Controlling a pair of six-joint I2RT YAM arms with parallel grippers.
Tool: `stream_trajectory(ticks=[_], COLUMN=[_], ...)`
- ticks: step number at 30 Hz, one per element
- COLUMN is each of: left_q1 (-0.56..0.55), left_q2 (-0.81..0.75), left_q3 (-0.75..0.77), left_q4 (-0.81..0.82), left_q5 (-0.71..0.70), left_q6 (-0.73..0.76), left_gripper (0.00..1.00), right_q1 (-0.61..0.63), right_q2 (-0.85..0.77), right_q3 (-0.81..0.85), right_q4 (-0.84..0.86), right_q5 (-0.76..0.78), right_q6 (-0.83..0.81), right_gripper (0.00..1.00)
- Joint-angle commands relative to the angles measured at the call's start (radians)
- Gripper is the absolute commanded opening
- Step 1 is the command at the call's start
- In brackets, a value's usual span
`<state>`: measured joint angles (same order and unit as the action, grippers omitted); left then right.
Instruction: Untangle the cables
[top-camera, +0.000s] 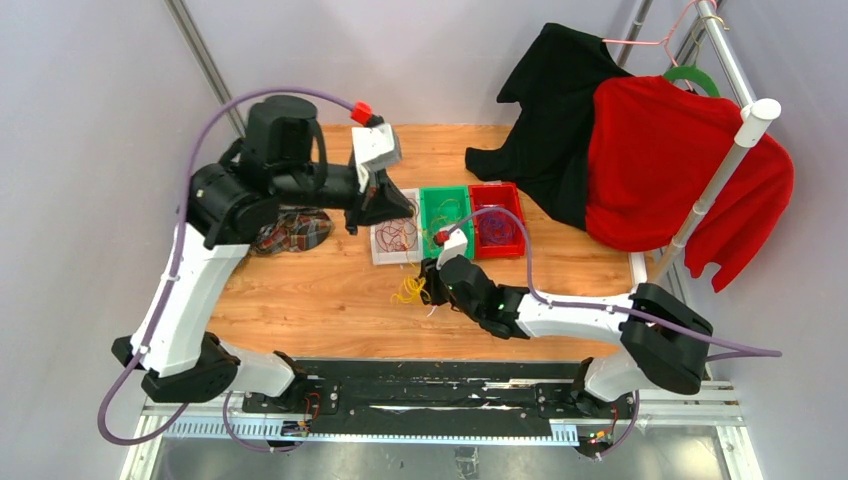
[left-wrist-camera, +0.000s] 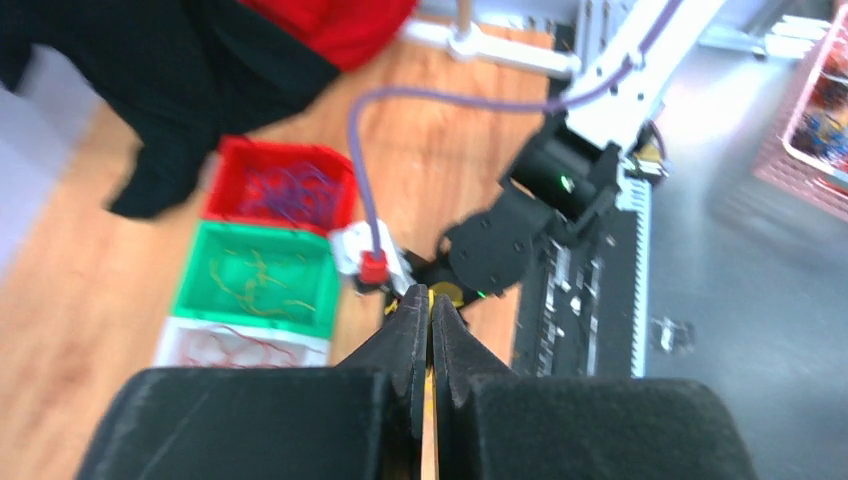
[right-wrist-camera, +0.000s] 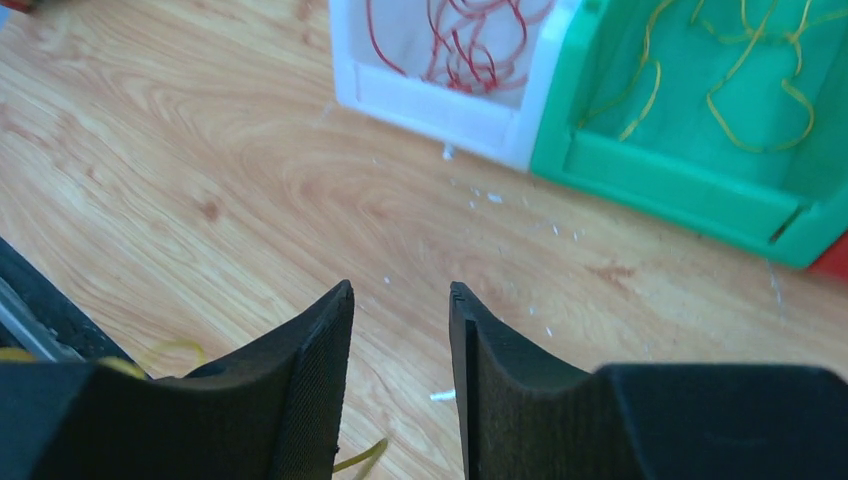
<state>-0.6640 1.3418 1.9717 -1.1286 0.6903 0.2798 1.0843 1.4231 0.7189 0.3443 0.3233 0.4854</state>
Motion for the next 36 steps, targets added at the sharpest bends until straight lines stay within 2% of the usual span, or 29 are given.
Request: stream_trajectory(ticks=[1, 8, 12, 15, 18, 20, 24, 32, 36], left_q1=[-0.005, -0.005, -0.005, -0.005, -0.005, -0.005, -0.005, -0.005, -0.005], left_q2=[0.023, 0.087, 0.121, 0.094, 0.035, -0.002, 0.006, -0.010, -0.018], left_q3=[0.195, 0.469, 0.620, 0.598, 0.490, 0.418, 0.472, 0.449, 0.457], left_q4=[0.004, 0.006, 0.029, 0.142, 0.325, 0.438, 0.449, 0.448, 0.439], left_q5=[-0.095, -0.302, -0.432, -0.585, -0.748, -0.804, -0.787, -0.777, -0.737], left_q6=[0.001, 0.042, 0.127, 0.224, 0.294, 0.335, 0.358, 0.357, 0.347], left_gripper=[0.00, 0.00, 0.00, 0.00, 0.00, 0.00, 0.00, 0.00, 0.00], right_q1=[0.018, 0.041, 0.064, 0.085, 0.107, 0.123, 0.137, 0.137, 0.137], right_q2=[0.021, 0.016, 0.004, -0.006, -0.008, -0.010, -0.016, -0.060, -0.104], right_q3=[-0.074, -0.144, -0.163, -0.170, -0.166, -0.160, -0.158, -0.158, -0.178], right_q4=[0.033, 0.032, 0.001, -0.035, -0.076, -0.098, -0.110, -0.168, -0.153], right_q5=[0.044, 0.097, 0.160, 0.206, 0.247, 0.271, 0.278, 0.283, 0.258], right_q6=[0.088, 0.133, 0.144, 0.160, 0.179, 0.182, 0.190, 0.206, 0.196], right_gripper=[0.41, 0.42, 0.42, 0.43, 0.44, 0.45, 0.44, 0.46, 0.60])
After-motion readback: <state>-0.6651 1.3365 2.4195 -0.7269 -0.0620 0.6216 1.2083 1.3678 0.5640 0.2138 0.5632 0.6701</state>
